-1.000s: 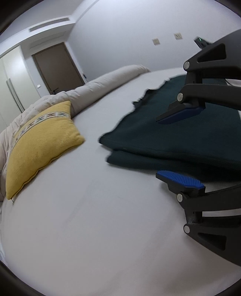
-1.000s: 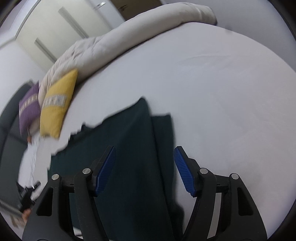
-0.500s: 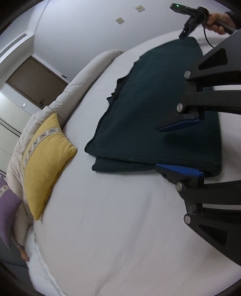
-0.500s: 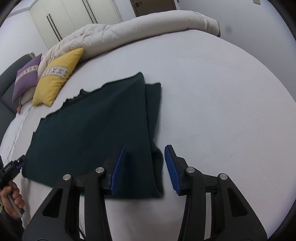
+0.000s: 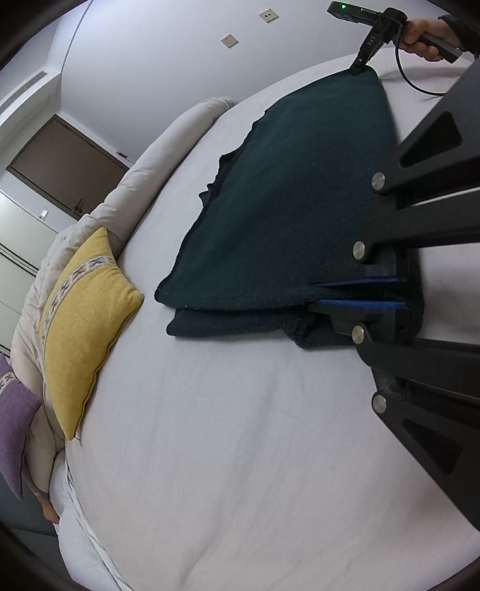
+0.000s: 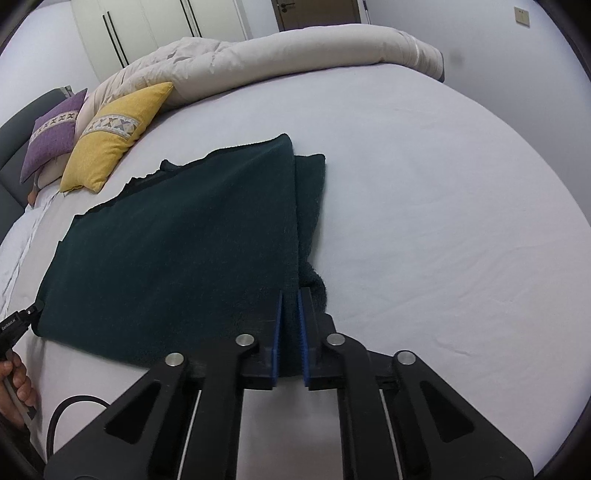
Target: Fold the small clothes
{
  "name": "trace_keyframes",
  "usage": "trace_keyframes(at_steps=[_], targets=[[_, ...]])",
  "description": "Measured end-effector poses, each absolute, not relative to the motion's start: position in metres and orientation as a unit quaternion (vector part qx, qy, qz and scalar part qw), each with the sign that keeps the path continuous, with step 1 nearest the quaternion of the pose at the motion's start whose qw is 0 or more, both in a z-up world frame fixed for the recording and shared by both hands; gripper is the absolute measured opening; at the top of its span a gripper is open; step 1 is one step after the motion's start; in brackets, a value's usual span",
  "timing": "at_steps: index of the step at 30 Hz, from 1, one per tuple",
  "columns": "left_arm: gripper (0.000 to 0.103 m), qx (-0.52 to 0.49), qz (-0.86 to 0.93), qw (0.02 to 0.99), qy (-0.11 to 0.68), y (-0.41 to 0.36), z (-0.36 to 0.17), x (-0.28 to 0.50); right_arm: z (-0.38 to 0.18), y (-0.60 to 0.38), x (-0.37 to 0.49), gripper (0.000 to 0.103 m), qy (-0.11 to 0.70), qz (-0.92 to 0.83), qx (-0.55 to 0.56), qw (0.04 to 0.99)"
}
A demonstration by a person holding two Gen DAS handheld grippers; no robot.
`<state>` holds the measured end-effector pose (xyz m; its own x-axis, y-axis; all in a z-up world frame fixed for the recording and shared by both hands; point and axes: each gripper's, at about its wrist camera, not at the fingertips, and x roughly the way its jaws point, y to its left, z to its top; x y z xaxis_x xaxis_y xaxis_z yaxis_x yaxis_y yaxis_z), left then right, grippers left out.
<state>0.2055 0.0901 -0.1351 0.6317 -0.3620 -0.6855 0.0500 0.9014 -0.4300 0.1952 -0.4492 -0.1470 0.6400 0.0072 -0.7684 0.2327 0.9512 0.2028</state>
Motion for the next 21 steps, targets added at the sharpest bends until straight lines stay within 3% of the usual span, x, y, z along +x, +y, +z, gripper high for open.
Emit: trace_keyframes(at_steps=[10,21], targets=[[0.006,-0.202,-0.114,0.888,0.398,0.096,-0.130,0.195,-0.130,-0.447,0.186,0.005,0.401,-0.061,0.134,0.904],[0.006,-0.220,-0.106,0.874,0.419,0.107,-0.155,0.182,-0.154,-0.461,0.173,0.004,0.418,-0.066,0.156,0.892]])
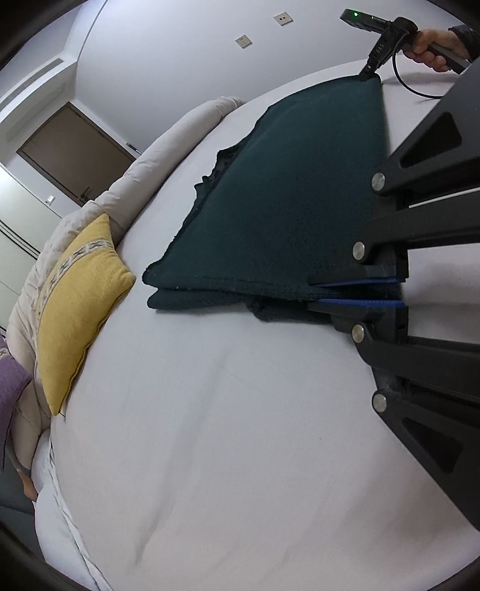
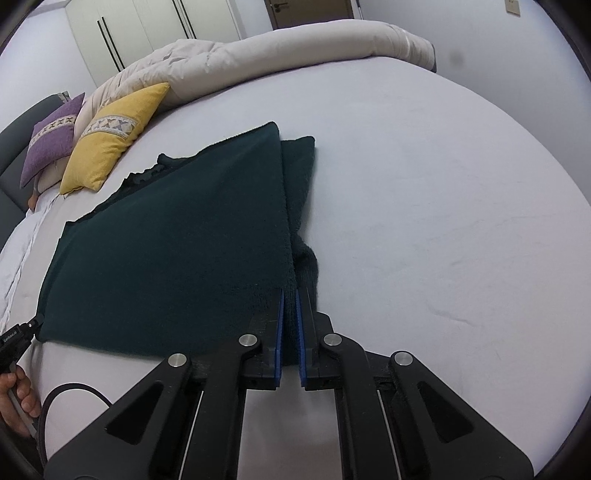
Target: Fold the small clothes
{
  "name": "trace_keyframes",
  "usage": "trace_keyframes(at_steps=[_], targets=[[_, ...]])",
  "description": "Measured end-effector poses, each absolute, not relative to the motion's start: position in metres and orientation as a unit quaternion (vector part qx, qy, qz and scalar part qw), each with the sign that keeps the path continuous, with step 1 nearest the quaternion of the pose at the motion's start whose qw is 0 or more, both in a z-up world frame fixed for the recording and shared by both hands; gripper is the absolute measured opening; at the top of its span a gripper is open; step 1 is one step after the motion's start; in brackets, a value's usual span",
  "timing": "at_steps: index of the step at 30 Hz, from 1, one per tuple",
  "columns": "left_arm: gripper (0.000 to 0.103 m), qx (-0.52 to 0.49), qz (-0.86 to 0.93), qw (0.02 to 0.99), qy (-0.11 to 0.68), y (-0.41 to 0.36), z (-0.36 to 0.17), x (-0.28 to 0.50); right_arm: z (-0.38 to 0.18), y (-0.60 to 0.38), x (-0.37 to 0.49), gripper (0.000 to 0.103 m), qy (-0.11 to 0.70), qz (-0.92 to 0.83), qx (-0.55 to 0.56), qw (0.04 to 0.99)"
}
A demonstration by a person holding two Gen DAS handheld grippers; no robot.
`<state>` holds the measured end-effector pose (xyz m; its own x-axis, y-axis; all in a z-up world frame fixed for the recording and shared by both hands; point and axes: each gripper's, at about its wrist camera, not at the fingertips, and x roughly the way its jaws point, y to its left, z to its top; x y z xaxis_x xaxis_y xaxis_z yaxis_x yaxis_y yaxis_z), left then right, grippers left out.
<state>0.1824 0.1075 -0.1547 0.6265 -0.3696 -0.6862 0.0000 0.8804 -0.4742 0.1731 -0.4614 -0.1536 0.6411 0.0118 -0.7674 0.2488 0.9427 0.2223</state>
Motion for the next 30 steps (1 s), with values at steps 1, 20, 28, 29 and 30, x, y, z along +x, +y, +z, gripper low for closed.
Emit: trace_keyframes(at_steps=[1,20,28,29,30], targets=[[0.006,-0.222,-0.106,0.873,0.421,0.108,-0.157,0.183,-0.154,-0.462,0.173,0.004,0.419,-0.067,0.155,0.892],[0.006,-0.223,-0.110,0.868,0.430,0.111,-0.159,0.189,-0.164,-0.464,0.159,0.004,0.424,-0.082,0.193,0.881],[0.007,-0.221,-0.113,0.866,0.434,0.111,-0.158,0.190,-0.179,-0.469,0.154,0.004,0.426,-0.086,0.209,0.876],[0.008,-0.220,-0.114,0.867,0.434,0.111,-0.157,0.189,-0.178,-0.469,0.156,0.005,0.428,-0.083,0.208,0.875],[0.008,-0.219,-0.115,0.866,0.434,0.111,-0.157,0.189,-0.176,-0.470,0.158,0.007,0.430,-0.081,0.207,0.875]])
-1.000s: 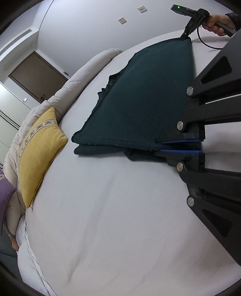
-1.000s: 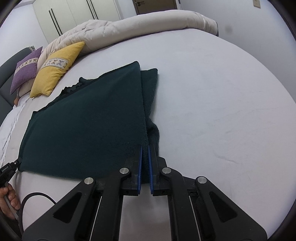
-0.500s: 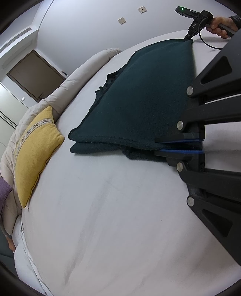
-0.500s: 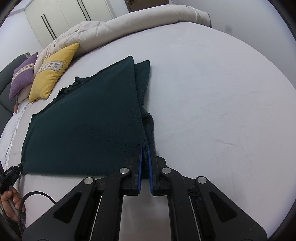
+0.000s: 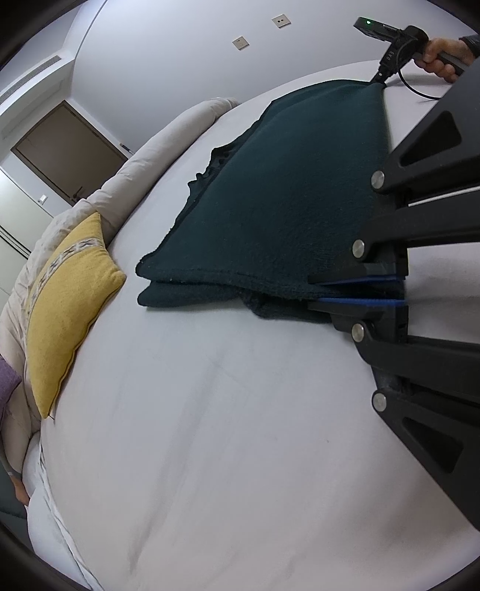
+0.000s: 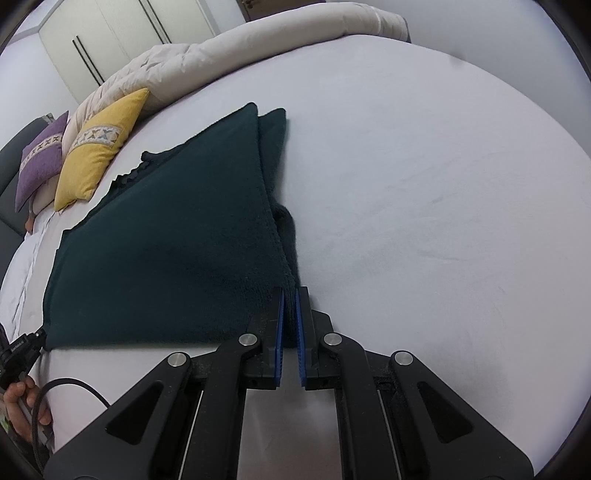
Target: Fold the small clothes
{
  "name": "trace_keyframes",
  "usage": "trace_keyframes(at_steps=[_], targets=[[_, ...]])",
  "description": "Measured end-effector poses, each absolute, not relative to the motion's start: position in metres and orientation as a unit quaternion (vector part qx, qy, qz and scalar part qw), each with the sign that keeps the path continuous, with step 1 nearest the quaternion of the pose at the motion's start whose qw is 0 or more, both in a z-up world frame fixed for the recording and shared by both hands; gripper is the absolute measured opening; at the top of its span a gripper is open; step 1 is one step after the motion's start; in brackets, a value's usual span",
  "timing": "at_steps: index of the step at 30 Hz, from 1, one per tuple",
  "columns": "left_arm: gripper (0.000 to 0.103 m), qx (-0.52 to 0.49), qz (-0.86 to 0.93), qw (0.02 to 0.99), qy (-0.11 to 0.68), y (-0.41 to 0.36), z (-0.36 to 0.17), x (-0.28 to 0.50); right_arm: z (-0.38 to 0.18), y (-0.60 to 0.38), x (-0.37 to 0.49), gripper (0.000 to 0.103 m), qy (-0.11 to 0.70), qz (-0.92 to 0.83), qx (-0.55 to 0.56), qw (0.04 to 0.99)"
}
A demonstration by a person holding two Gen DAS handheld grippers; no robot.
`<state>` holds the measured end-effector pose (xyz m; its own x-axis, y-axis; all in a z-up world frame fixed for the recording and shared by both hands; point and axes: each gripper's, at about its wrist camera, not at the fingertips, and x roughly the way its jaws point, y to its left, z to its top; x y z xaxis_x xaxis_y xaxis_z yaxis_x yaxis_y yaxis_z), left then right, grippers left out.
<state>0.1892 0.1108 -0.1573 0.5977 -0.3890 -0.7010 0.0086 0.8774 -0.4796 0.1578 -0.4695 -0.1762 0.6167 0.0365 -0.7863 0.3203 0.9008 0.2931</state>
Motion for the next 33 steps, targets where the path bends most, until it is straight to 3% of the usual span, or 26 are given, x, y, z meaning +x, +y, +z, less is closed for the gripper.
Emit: trace_keyframes(at_steps=[2,4,6,8,14,17,22,27,33], targets=[[0.008,-0.221,-0.115,0.866,0.434,0.111,-0.158,0.190,-0.175,-0.473,0.158,0.008,0.431,-0.078,0.220,0.872],[0.008,-0.219,-0.114,0.865,0.436,0.111,-0.157,0.189,-0.174,-0.479,0.156,0.016,0.428,-0.078,0.244,0.867],[0.010,-0.220,-0.113,0.864,0.439,0.113,-0.153,0.185,-0.168,-0.484,0.151,0.036,0.423,-0.096,0.262,0.862],[0.011,-0.213,-0.093,0.872,0.430,0.118,-0.141,0.178,-0.153,-0.486,0.146,0.043,0.398,-0.125,0.255,0.872],[0.012,-0.150,-0.095,0.908,0.380,0.093,-0.095,0.187,-0.109,-0.455,0.186,0.045,0.371,-0.042,0.244,0.895],[0.020,-0.105,-0.116,0.915,0.373,0.055,-0.086,0.215,-0.102,-0.417,0.230,0.045,0.378,0.049,0.242,0.892],[0.029,-0.058,-0.139,0.914,0.377,0.002,-0.086,0.275,-0.133,-0.377,0.309,0.045,0.425,0.119,0.282,0.852],[0.029,-0.036,-0.110,0.909,0.400,-0.014,-0.116,0.322,-0.175,-0.341,0.357,0.043,0.470,0.150,0.285,0.822],[0.029,-0.093,-0.125,0.895,0.417,0.018,-0.141,0.328,-0.193,-0.376,0.387,0.043,0.431,0.142,0.360,0.815]])
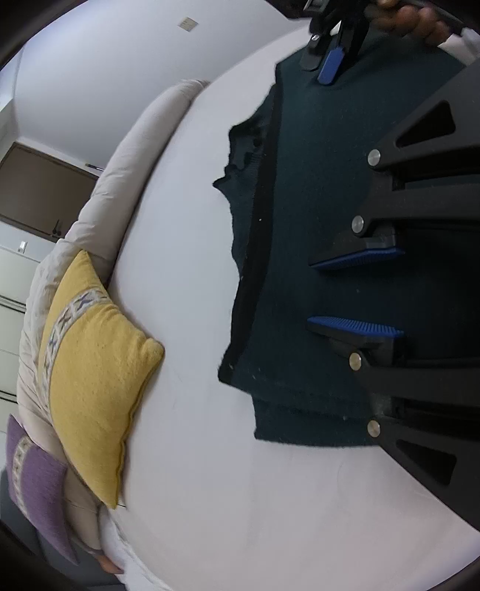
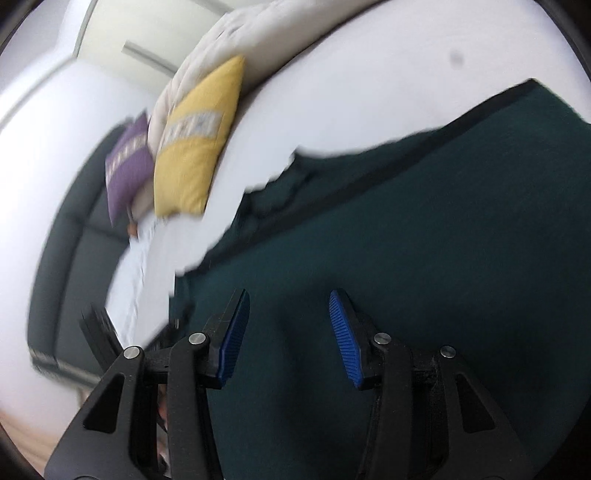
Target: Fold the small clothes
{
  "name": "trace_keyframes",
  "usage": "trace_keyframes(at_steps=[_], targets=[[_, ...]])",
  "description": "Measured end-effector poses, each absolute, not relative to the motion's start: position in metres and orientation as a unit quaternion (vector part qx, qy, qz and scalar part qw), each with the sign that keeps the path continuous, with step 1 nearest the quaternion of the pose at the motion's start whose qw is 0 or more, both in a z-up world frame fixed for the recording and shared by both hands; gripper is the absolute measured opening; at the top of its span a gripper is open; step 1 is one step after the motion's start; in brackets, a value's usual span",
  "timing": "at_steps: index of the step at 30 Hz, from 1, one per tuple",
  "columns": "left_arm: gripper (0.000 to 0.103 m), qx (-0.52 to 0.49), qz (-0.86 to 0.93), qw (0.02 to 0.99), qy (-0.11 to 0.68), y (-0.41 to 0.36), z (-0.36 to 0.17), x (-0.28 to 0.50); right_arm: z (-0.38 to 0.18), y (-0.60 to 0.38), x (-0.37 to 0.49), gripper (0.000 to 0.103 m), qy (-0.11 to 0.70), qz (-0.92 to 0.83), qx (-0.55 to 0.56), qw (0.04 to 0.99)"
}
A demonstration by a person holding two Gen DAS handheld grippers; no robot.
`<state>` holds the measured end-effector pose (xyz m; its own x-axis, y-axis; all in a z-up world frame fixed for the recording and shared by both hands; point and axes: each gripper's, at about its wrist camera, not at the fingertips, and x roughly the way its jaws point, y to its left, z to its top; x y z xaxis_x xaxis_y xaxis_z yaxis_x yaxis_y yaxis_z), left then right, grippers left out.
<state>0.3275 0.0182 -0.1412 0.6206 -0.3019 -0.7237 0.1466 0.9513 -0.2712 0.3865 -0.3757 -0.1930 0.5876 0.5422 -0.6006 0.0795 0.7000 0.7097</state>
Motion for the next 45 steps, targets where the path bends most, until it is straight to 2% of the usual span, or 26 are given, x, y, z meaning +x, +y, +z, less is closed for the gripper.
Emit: trace_keyframes(at_steps=[10,17,20,23,26,37,43,45], targets=[[0.026,-0.153,-0.138,0.887,0.414,0.057,-0.149,0.322,-0.196,-0.498,0.339,0.039,0.348,0.054,0.423,0.835],[0.024,-0.213,-0.130,0.878,0.409,0.091,-0.143,0.296,-0.205,-0.569,0.267,0.046,0.304,-0.059,0.469,0.827],[0.050,-0.205,-0.096,0.891,0.393,0.096,-0.128,0.273,-0.200,-0.582,0.241,0.048,0.297,-0.101,0.477,0.821],[0.051,-0.234,-0.115,0.886,0.382,0.090,-0.114,0.253,-0.192,-0.574,0.237,0.054,0.324,-0.099,0.447,0.828],[0.058,-0.219,-0.159,0.882,0.386,0.055,-0.106,0.245,-0.186,-0.558,0.243,0.056,0.348,-0.068,0.427,0.832],[0.058,-0.179,-0.249,0.846,0.436,-0.069,-0.132,0.261,-0.197,-0.505,0.273,0.060,0.399,-0.025,0.411,0.819],[0.056,-0.187,-0.259,0.841,0.436,-0.065,-0.143,0.264,-0.189,-0.479,0.291,0.054,0.443,-0.002,0.351,0.825],[0.056,-0.184,-0.263,0.840,0.437,-0.065,-0.144,0.264,-0.193,-0.476,0.299,0.035,0.450,-0.011,0.351,0.822]])
